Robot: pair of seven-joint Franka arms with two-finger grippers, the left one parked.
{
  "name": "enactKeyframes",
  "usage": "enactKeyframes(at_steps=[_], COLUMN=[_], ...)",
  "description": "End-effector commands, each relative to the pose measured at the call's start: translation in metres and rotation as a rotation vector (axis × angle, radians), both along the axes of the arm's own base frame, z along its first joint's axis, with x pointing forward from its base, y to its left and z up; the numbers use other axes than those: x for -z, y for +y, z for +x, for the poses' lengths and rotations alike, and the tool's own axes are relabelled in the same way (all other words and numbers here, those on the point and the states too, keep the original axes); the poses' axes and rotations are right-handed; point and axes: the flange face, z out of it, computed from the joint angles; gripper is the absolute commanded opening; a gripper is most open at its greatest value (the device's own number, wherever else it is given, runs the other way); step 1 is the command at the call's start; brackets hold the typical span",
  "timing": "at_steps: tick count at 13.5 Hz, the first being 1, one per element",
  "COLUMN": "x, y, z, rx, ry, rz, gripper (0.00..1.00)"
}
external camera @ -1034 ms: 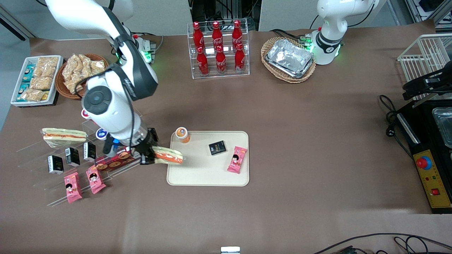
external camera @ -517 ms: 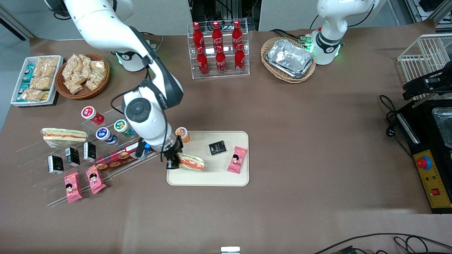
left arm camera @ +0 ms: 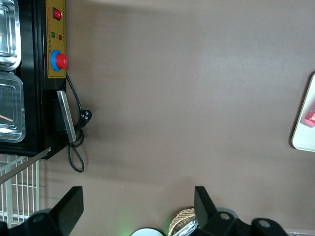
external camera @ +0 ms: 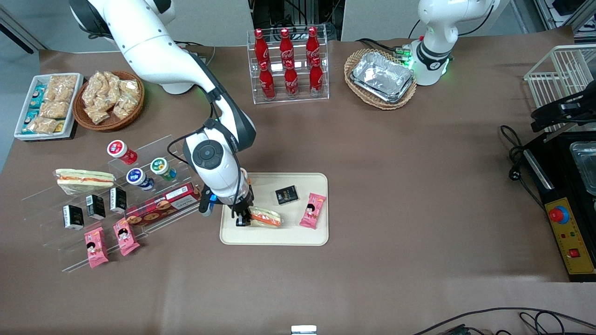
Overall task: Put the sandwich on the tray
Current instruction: 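Lower the sandwich onto the tray and open the right gripper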
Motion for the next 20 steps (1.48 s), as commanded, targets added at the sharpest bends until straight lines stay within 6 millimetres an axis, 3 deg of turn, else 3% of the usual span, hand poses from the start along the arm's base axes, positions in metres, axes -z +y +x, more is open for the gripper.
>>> enactKeyframes(at_steps=[1, 13, 16, 17, 18, 19, 20], x=[0.017, 0.065, 0.067, 0.066, 0.071, 0.075, 0.073], y=[0.004, 0.017, 0.019, 0.019, 0.019, 0.019, 0.02], z=[0.005, 0.007, 0.006, 0.007, 0.007, 0.007, 0.007], rx=[0.009, -0.046, -0.033, -0.007, 0.017, 0.031, 0.03], ry=[-0.022, -0.093, -0.1, -0.119, -0.14, -0.155, -0.167], rz=[-0.008, -0.021, -0.03, -0.042, -0.064, -0.08, -0.08], gripper=[0.0, 0.0, 0.02, 0.25, 0.8, 1.0, 1.0])
